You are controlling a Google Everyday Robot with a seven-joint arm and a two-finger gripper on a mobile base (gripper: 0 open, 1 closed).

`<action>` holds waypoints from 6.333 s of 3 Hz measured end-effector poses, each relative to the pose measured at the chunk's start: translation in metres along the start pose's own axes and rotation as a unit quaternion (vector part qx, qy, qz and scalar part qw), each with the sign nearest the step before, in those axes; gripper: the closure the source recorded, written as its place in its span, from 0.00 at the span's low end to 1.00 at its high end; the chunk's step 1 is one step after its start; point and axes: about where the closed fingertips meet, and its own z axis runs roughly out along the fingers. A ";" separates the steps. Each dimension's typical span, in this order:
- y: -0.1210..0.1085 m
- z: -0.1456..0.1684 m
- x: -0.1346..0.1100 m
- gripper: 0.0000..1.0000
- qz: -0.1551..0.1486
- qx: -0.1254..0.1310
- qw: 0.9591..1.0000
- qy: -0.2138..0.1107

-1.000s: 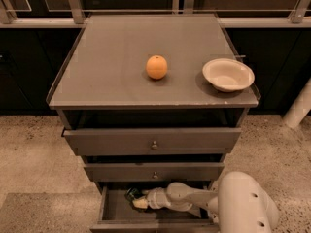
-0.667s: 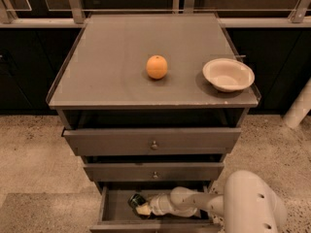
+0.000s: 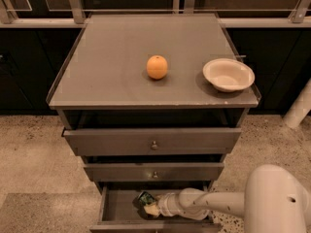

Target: Pick green can from bottom drawer and place on counter

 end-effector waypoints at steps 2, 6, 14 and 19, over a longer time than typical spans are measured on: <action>0.006 -0.074 -0.039 1.00 -0.059 0.031 0.998 0.003; 0.044 -0.167 -0.086 1.00 -0.104 0.025 0.994 0.008; 0.184 -0.543 -0.425 1.00 -0.433 0.168 0.884 0.050; 0.146 -0.512 -0.439 1.00 -0.415 0.159 0.892 0.080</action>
Offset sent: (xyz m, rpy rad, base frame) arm 0.0094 -0.0464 0.1354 -0.1279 -0.1567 0.0923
